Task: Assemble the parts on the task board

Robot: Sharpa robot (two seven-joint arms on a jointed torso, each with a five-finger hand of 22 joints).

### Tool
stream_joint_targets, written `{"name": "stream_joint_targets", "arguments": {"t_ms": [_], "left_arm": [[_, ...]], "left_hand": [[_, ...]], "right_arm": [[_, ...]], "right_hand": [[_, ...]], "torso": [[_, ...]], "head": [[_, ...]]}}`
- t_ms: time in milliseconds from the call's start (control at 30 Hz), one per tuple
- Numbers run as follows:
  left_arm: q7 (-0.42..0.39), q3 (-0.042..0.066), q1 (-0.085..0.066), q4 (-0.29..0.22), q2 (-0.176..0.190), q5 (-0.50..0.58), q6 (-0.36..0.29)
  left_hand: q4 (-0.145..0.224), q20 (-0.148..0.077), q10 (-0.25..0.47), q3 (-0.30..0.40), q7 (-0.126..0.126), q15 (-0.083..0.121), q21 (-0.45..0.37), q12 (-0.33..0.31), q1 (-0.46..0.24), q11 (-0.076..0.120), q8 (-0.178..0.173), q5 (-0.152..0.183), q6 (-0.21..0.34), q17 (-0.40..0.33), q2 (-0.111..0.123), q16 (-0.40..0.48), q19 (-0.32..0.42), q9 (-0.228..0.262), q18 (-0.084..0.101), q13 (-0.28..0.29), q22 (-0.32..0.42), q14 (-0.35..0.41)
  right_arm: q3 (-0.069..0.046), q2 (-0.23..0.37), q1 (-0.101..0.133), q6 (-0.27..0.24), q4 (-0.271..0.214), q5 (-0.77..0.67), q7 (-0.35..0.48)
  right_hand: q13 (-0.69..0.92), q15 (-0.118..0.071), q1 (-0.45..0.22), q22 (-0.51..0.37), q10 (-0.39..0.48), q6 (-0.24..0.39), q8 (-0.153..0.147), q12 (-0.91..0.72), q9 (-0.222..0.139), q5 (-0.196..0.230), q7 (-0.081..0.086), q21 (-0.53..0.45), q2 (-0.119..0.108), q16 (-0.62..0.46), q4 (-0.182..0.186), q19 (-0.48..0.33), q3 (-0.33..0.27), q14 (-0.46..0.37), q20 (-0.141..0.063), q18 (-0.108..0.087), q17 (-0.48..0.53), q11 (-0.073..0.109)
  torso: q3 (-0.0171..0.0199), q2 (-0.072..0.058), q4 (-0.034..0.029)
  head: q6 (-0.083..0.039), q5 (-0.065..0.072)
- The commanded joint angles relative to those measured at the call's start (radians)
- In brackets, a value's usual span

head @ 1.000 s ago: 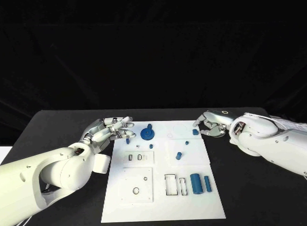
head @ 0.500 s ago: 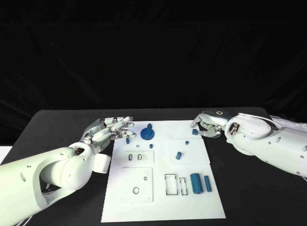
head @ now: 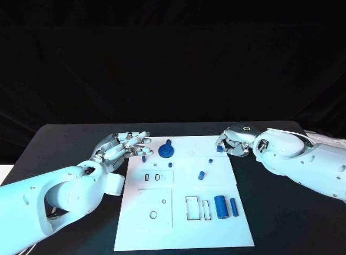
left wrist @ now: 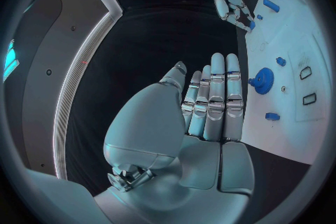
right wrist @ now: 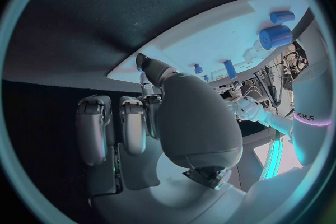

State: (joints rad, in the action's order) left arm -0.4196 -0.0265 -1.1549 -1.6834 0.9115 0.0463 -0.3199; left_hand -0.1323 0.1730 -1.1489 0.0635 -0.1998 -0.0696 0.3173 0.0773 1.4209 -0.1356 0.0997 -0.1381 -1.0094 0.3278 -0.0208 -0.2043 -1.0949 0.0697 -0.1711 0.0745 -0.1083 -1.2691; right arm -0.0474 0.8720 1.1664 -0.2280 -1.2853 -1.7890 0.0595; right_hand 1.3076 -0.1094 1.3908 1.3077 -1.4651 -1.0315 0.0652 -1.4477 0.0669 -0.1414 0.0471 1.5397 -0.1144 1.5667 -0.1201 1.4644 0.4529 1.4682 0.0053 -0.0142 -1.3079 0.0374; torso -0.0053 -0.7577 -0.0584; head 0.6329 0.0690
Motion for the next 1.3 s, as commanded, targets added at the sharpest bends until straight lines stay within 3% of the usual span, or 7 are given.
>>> {"name": "stream_joint_targets", "arguments": {"t_ms": [33,367,633,1033,1300], "left_arm": [[-0.006,0.001,-0.001,-0.001,-0.002,0.0,0.007],[-0.001,0.001,-0.001,0.0,-0.002,0.0,-0.002],[0.001,0.001,-0.001,-0.001,-0.002,0.0,-0.006],[0.005,0.001,-0.001,-0.002,0.0,0.0,-0.013],[0.007,0.001,-0.001,-0.002,0.0,0.0,-0.017]], "left_hand": [[0.002,0.003,0.007,0.002,-0.002,0.001,-0.005,-0.005,0.007,0.001,-0.007,-0.004,0.003,0.001,0.001,0.003,0.002,0.001,-0.012,-0.001,0.001,0.006],[0.002,0.003,0.006,0.003,-0.002,0.001,-0.005,-0.004,0.007,0.001,-0.007,-0.004,0.003,0.002,-0.001,0.004,0.001,0.001,-0.012,-0.001,0.002,0.005],[0.002,0.003,0.006,0.003,-0.002,0.001,-0.005,-0.004,0.007,0.001,-0.007,-0.004,0.003,0.002,-0.001,0.004,0.001,0.001,-0.012,-0.001,0.002,0.005],[0.001,0.003,0.006,0.005,-0.002,0.001,-0.005,-0.004,0.006,0.001,-0.007,-0.004,0.002,0.003,-0.003,0.004,0.001,0.001,-0.012,-0.001,0.002,0.005],[0.001,0.003,0.006,0.005,-0.002,0.001,-0.005,-0.004,0.006,0.001,-0.007,-0.004,0.002,0.003,-0.003,0.004,0.001,0.001,-0.012,-0.001,0.002,0.005]], "right_arm": [[0.002,-0.006,0.0,0.02,0.001,-0.027,-0.006],[0.004,-0.013,-0.002,0.039,-0.001,-0.017,-0.001],[0.006,-0.015,-0.003,0.064,-0.003,-0.017,-0.007],[0.008,-0.012,-0.003,0.097,-0.013,-0.014,-0.022],[0.008,-0.009,-0.003,0.091,-0.016,-0.012,-0.035]], "right_hand": [[0.207,-0.007,-0.004,0.194,-0.068,-0.003,0.001,0.005,0.001,0.004,-0.008,-0.003,0.001,0.001,0.001,0.07,0.006,0.101,-0.006,-0.002,-0.258,0.009],[0.208,-0.011,-0.023,0.193,-0.069,0.005,-0.002,0.004,0.0,0.065,-0.012,-0.004,-0.011,0.001,0.013,0.07,0.007,0.101,-0.01,-0.003,-0.257,0.013],[0.208,-0.012,-0.033,0.192,-0.069,0.006,-0.002,0.005,0.0,0.082,-0.013,-0.005,-0.016,0.001,0.023,0.069,-0.001,0.101,-0.011,-0.003,-0.257,0.014],[0.21,-0.012,-0.063,0.195,-0.071,0.007,-0.002,0.0,0.0,0.08,-0.011,-0.004,-0.045,0.002,0.054,0.071,-0.045,0.102,-0.012,-0.002,-0.259,0.013],[0.211,-0.009,-0.065,0.196,-0.072,0.009,-0.002,-0.002,0.0,0.07,-0.002,-0.003,-0.048,0.002,0.064,0.072,-0.058,0.102,-0.011,-0.002,-0.26,0.008]], "torso": [[0.0001,0.0,-0.0001],[-0.0009,0.0,-0.0011],[-0.0003,0.0,-0.0002],[0.0001,0.0,0.0008],[0.0003,0.0,-0.0007]], "head": [[0.0,-0.001],[-0.003,0.0],[-0.002,-0.003],[0.0,-0.002],[-0.001,-0.001]]}}
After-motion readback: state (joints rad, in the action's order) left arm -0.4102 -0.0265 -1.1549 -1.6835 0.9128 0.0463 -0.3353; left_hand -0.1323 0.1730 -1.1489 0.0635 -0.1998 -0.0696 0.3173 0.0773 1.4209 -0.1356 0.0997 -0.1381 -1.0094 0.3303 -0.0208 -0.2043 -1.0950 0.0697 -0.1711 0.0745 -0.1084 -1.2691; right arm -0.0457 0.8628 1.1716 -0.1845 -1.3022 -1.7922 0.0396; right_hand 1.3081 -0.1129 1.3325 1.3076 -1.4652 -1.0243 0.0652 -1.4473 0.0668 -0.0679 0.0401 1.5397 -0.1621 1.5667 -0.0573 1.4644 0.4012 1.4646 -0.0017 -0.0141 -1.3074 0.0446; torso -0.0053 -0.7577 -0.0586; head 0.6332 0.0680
